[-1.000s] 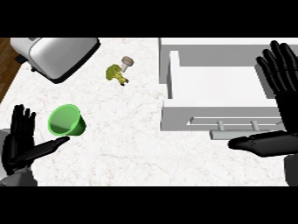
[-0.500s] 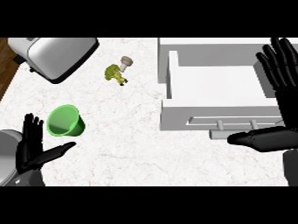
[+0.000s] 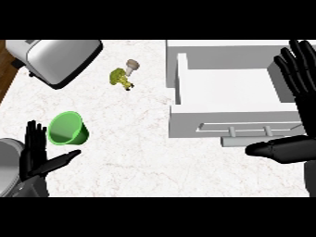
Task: Pick up the cup, place it into the drawer and close the drawer
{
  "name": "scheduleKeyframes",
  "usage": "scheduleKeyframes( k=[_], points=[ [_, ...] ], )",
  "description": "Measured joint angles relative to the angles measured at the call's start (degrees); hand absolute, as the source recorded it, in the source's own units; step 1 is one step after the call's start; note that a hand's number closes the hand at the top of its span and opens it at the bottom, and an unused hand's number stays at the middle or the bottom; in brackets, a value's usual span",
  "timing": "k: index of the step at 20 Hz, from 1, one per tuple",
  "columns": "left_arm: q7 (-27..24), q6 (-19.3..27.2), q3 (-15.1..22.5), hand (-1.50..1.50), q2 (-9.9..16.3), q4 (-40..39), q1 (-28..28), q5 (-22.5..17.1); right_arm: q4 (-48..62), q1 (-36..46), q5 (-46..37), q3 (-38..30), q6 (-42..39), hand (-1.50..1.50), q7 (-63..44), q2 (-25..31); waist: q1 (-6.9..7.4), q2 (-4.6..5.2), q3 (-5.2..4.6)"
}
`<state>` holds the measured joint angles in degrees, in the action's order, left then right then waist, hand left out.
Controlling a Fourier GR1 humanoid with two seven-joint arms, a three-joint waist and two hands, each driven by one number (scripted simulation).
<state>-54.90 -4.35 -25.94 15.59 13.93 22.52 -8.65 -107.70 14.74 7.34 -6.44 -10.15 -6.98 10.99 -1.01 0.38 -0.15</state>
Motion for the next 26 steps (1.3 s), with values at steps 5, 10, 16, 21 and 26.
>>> scheduleKeyframes(
  k=[5, 10, 16, 21, 26],
  points=[
    [-2.8, -0.5, 0.0, -1.5, -0.1, -3.1, 1.2, 0.5, 2.1, 1.5, 0.1, -0.8, -0.3, -1.5, 0.8, 0.4, -0.21, 0.16, -0.06],
    [-3.2, -0.8, 0.1, -1.5, 0.3, -4.6, 3.0, 0.9, 0.7, 1.7, 0.0, -0.4, -0.2, -1.5, -0.5, 0.5, -0.56, 0.27, -0.1],
    [-2.6, -3.7, -0.1, 1.5, -0.3, -5.2, 5.3, 0.6, 1.4, 2.2, -0.6, 0.1, 0.0, -1.5, -0.2, 0.1, -0.77, 0.35, -0.13],
    [-3.7, -5.0, 0.6, 1.5, -1.2, -3.7, 5.4, 1.3, 2.4, 2.5, -1.4, 0.5, 0.2, -1.5, 0.5, -0.3, -0.74, 0.43, -0.14],
    [-7.4, 3.7, -0.1, 1.5, -1.7, -1.6, 5.5, 1.9, 2.3, 3.3, -0.7, -0.3, -0.2, -1.5, -0.5, 0.7, -0.94, 0.43, -0.12]
  ],
)
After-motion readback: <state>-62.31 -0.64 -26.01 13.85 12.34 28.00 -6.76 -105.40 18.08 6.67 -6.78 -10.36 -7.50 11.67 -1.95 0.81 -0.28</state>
